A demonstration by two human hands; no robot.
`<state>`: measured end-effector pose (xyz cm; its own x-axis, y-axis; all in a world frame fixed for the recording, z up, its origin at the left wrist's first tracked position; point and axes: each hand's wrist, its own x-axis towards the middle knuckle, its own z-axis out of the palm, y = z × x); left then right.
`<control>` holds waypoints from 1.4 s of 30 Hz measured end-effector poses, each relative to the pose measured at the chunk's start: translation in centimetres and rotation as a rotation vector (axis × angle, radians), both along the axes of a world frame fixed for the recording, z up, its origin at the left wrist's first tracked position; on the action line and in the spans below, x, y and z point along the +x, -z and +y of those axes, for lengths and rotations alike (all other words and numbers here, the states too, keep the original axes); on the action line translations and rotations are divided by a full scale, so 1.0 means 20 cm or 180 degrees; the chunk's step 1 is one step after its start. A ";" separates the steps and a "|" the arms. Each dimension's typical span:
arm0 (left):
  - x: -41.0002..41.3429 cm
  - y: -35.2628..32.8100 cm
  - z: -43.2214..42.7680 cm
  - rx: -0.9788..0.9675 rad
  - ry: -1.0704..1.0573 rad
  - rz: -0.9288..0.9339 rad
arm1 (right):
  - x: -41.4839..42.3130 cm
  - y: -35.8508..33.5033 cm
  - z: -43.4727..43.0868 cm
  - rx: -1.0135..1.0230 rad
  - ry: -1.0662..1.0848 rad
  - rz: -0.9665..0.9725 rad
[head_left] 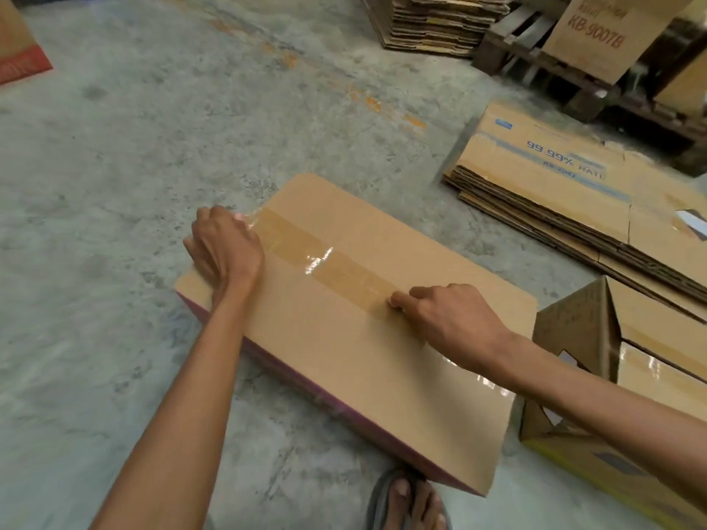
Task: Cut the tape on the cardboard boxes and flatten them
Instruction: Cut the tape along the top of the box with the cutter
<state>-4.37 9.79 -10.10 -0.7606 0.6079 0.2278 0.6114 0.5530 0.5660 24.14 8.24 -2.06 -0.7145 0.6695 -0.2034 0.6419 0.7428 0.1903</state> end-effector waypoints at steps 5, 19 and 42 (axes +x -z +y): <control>-0.24 -0.14 0.33 -0.0745 -0.0109 0.0213 | -0.43 0.06 0.26 0.0273 0.0079 0.0277; 0.08 0.12 0.36 -0.1302 0.1276 0.0788 | -0.32 0.08 0.33 0.0041 -0.0103 0.0346; 0.12 0.14 0.37 -0.1143 0.1323 0.0813 | 0.27 0.10 0.04 -0.0023 0.0613 0.0317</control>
<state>-1.93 17.13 -12.96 -0.3912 0.9152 0.0973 0.9092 0.3679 0.1951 29.46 9.04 -4.09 -0.5903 0.7943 -0.1434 0.7875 0.6058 0.1139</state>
